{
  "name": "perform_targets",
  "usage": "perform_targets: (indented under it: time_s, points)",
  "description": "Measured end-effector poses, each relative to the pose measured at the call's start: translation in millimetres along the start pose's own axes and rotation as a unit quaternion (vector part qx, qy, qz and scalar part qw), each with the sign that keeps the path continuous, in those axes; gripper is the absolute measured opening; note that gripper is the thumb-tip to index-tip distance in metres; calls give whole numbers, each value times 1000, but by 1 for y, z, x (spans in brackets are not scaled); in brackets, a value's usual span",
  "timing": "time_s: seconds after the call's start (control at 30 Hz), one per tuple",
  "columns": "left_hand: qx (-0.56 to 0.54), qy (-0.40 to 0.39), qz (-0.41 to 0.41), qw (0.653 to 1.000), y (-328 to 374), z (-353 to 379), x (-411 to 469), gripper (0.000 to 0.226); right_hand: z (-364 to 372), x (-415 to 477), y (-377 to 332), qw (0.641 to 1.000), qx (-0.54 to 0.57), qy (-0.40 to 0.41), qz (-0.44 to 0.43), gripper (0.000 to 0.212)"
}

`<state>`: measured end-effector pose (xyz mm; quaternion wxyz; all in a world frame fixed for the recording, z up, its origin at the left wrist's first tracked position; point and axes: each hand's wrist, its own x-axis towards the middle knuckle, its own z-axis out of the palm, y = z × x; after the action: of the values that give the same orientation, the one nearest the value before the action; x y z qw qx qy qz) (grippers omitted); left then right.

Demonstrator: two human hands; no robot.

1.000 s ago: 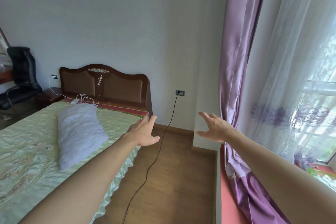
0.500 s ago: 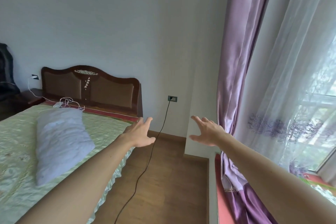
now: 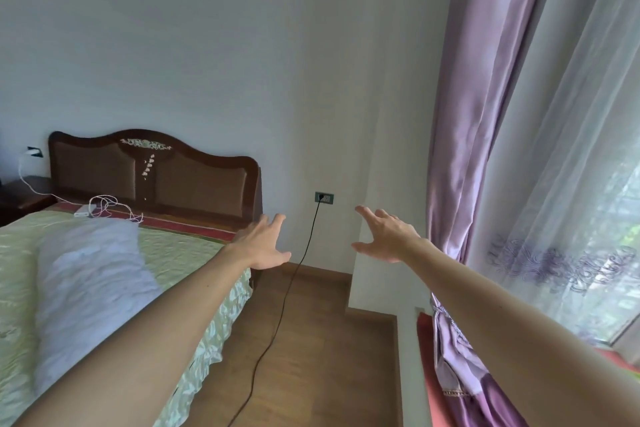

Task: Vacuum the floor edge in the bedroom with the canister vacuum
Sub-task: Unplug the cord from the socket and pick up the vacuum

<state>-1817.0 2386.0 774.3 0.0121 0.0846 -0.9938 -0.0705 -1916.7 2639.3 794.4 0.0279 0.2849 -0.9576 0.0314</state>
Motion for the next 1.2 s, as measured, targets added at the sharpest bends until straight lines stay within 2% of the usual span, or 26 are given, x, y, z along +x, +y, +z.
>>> perform_targets:
  time_s: [0.47,0.87,1.2]
  points:
    - [18,-1,16,1000,2,4,99,81,8,100,35,1000,-2,-4,-4,83]
    - [27,-10,-16,999,28,10,248,82,27,243,124,999,13,-41,-17,85]
    - [45,-27,-27,998,37,9,334,82,44,315,167,997,47,-56,-21,83]
